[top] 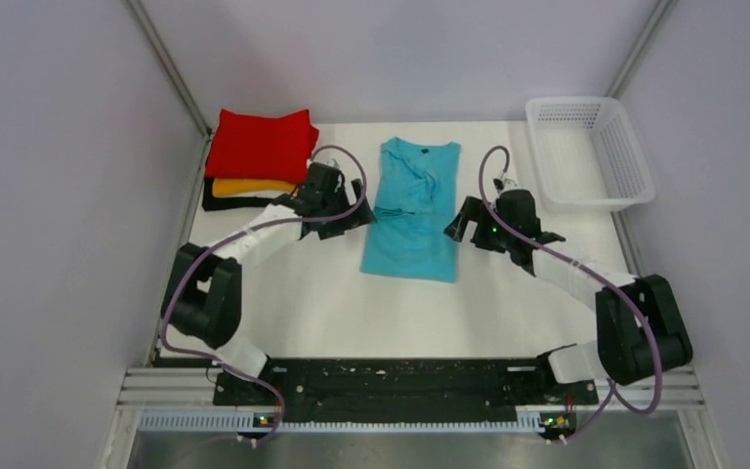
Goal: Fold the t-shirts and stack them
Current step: Fold the folded rectangular tshirt in 1/3 of the way
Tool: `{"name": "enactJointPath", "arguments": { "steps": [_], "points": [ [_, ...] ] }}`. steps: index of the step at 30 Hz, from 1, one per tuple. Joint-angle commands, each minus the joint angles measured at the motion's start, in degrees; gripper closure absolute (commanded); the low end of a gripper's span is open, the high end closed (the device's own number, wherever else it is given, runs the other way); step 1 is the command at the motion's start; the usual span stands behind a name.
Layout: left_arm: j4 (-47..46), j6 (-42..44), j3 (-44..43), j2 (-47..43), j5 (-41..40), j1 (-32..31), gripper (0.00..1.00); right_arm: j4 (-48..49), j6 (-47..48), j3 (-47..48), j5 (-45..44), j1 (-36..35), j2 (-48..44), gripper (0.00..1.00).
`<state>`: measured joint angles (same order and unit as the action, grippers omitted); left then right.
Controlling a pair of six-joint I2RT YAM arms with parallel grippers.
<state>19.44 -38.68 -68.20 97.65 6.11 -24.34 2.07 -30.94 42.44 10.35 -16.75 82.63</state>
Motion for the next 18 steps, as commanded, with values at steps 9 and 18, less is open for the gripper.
{"name": "enactJointPath", "arguments": {
  "steps": [9, 18],
  "points": [
    [-1.5, -7.0, 30.6, -28.1, -2.5, -3.6, 0.01, 8.1, 2.3, 2.3, 10.9, -13.3, 3.1, 0.01],
    [3.0, -9.5, 38.3, -37.3, -5.6, -3.7, 0.01, 15.0, -1.1, 25.7, 14.2, -15.1, 28.4, 0.01]
  ]
}}
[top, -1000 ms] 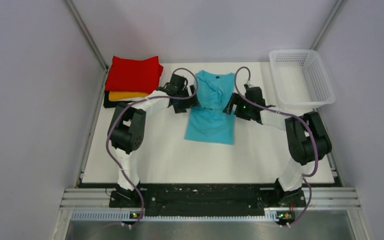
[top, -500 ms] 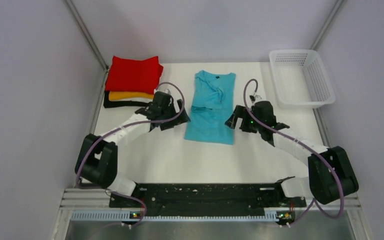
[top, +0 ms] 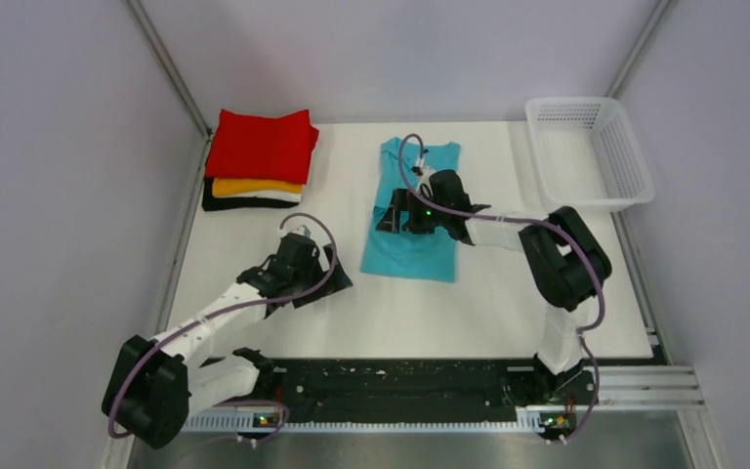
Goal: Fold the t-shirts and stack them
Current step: Fold the folded rectangular tshirt in 1/3 of the way
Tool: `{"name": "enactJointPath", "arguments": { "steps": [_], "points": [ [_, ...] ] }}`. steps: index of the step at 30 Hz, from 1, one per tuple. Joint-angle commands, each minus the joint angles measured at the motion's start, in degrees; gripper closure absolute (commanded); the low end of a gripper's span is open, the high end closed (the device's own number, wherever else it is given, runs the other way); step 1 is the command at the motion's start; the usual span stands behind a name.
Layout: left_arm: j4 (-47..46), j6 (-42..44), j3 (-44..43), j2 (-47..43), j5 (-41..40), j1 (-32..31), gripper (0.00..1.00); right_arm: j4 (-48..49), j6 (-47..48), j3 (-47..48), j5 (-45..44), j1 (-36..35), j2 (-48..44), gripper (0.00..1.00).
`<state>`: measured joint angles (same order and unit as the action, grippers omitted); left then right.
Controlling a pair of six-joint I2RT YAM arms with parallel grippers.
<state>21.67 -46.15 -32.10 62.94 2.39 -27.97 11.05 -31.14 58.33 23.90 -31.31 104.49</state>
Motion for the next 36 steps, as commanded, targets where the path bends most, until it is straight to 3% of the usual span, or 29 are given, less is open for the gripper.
{"name": "enactJointPath", "arguments": {
  "steps": [1, 7, 11, 16, 19, 25, 29, 36],
  "points": [
    [0.7, -2.2, 2.7, -2.8, -1.9, -0.2, 0.01, 5.9, -0.7, 12.7, -0.1, -0.4, 8.9, 0.01],
    [0.2, -2.4, 2.7, -1.9, -1.5, -0.2, 0.01, -0.5, -1.0, 27.7, -6.9, 1.0, 19.6, 0.01],
    [-2.2, -1.7, 1.6, -0.6, -0.3, -0.2, 0.01, -3.5, 0.4, 28.5, -7.0, 1.8, 16.3, 0.01],
    [-7.2, -0.9, -1.6, 5.3, 2.4, -0.2, 0.01, -5.2, 2.7, 15.9, -13.6, 2.0, 0.6, 0.01],
    [-10.5, -0.6, -4.1, 11.0, 4.2, -0.2, 0.05, -7.2, 1.2, 3.1, -18.4, 2.0, -9.8, 0.01],
    [-13.9, -0.4, -7.5, 20.0, 7.0, -0.4, 0.26, -10.9, -2.2, -19.5, -26.0, 2.1, -28.9, 0.01],
    [-15.8, -0.4, -8.9, 24.3, 8.9, -0.8, 0.41, -16.2, -4.0, -27.6, -27.4, 2.2, -39.0, 0.01],
    [-16.9, -0.6, -11.7, 30.8, 9.1, -1.3, 0.63, -14.7, -6.8, -33.5, -24.2, 2.4, -42.3, 0.05]
  ]
}}
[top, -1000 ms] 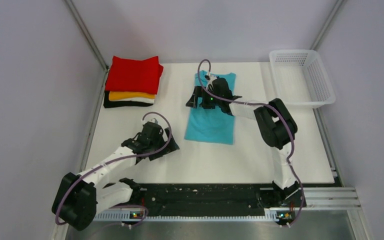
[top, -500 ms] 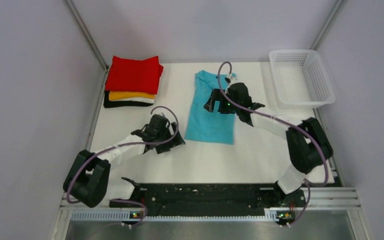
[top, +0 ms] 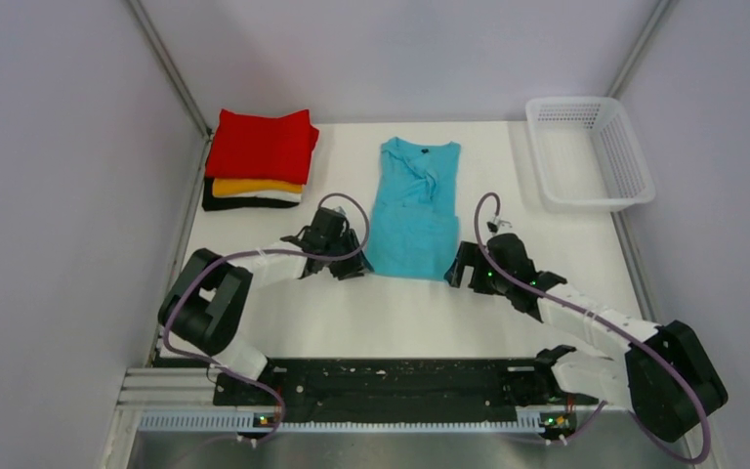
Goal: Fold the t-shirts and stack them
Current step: Grab one side of the 2/3 rectangular tshirt with both arms
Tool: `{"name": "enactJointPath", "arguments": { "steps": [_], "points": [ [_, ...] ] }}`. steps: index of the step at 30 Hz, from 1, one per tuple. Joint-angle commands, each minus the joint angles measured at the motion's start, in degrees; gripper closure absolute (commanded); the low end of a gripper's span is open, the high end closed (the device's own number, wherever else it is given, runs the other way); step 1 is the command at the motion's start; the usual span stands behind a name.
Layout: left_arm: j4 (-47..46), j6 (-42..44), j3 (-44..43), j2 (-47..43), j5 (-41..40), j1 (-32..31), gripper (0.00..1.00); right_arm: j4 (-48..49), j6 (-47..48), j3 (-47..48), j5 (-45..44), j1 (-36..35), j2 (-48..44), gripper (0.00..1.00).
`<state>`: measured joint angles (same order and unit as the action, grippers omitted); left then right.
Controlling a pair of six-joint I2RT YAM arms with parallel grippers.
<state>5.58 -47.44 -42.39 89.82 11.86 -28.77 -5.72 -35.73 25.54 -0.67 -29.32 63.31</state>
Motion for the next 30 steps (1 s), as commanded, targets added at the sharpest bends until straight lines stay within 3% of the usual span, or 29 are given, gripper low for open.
{"name": "enactJointPath", "arguments": {
  "steps": [1, 4, 5, 11, 15, 21, 23, 24, 30],
  "points": [
    [-0.6, 0.7, -1.9, 4.7, -0.8, -0.5, 0.70, 2.6, -2.3, -1.0, 0.4, 0.4, -0.6, 0.06],
    [0.0, 0.7, -3.0, 6.7, -2.0, -0.5, 0.96, 5.0, -2.8, -1.8, 3.1, 0.4, 1.9, 0.12],
    [0.4, 0.7, -3.4, 7.0, -2.6, -0.4, 1.00, 6.0, -3.0, -2.0, 3.5, 0.4, 2.8, 0.15],
    [-1.1, 1.0, -1.9, 6.8, -3.5, -0.4, 1.00, 13.2, -3.1, -1.8, 7.7, 0.4, 9.9, 0.39],
    [-0.6, 0.7, -1.7, 6.6, -4.0, -0.5, 1.00, 15.8, -3.3, -1.1, 10.0, 0.3, 14.2, 0.66],
    [-0.8, -0.6, 0.5, 4.5, -4.3, -0.5, 1.00, 12.9, -3.0, -2.4, 12.2, -0.2, 12.5, 0.73],
    [-0.8, -1.1, 2.2, 3.0, -4.2, -0.5, 1.00, 10.2, -2.5, -3.3, 11.8, -0.5, 10.4, 0.83],
    [-0.6, -1.3, 3.2, 1.9, -4.4, -0.6, 1.00, 8.9, -2.6, -3.8, 11.8, -0.6, 9.2, 0.97],
    [5.2, -3.0, 12.2, -12.3, -10.3, -3.5, 1.00, 1.4, -2.8, -8.6, 17.8, -2.3, -3.7, 1.00]
  ]
}}
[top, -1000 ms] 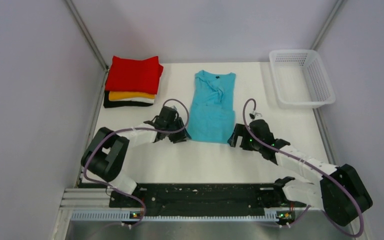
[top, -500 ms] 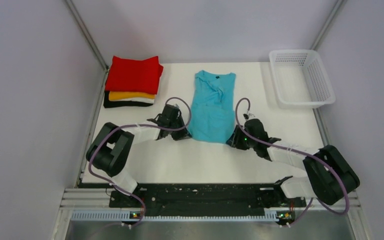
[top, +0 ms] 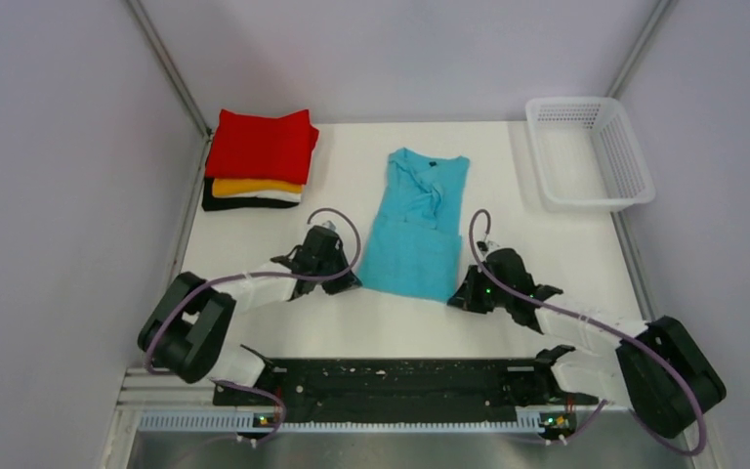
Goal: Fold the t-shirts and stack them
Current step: Grab one side of the 2/3 rectangular tshirt with both arms, then fold the long partially folded tshirt into a neat square
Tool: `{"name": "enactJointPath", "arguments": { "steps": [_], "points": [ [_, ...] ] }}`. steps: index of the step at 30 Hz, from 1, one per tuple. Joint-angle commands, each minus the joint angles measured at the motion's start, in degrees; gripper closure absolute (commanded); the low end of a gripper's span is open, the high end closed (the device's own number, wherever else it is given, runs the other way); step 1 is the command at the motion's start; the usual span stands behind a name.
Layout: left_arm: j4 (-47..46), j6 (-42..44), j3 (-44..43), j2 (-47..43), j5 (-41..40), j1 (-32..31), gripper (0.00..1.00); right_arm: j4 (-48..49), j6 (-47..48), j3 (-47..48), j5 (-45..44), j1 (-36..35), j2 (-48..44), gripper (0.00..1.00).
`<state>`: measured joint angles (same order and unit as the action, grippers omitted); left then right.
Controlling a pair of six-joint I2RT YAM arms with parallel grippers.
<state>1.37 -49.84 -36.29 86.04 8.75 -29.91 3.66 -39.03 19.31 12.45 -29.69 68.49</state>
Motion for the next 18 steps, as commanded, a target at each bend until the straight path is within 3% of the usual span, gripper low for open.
{"name": "enactJointPath", "arguments": {
  "steps": [1, 7, 11, 14, 18],
  "points": [
    [11.2, -1.2, 7.4, -11.6, -8.0, -3.4, 1.00, -10.1, 0.5, -2.6, 5.7, -2.6, -11.7, 1.00],
    [26.8, -9.5, 10.4, -34.5, -16.7, -17.2, 1.00, -26.0, -3.0, 0.2, 11.6, -12.5, -30.5, 1.00],
    [34.8, -12.2, 8.9, -48.2, -20.8, -21.4, 1.00, -33.5, -5.4, 3.9, 11.9, -14.4, -40.8, 1.00],
    [38.0, -9.4, 5.1, -51.2, -22.8, -21.5, 1.00, -35.2, -4.8, 7.0, 10.7, -14.5, -43.6, 1.00],
    [34.2, -4.0, -1.6, -45.9, -24.9, -21.4, 1.00, -37.6, -1.6, 12.8, 2.6, -14.5, -41.4, 1.00]
  ]
}}
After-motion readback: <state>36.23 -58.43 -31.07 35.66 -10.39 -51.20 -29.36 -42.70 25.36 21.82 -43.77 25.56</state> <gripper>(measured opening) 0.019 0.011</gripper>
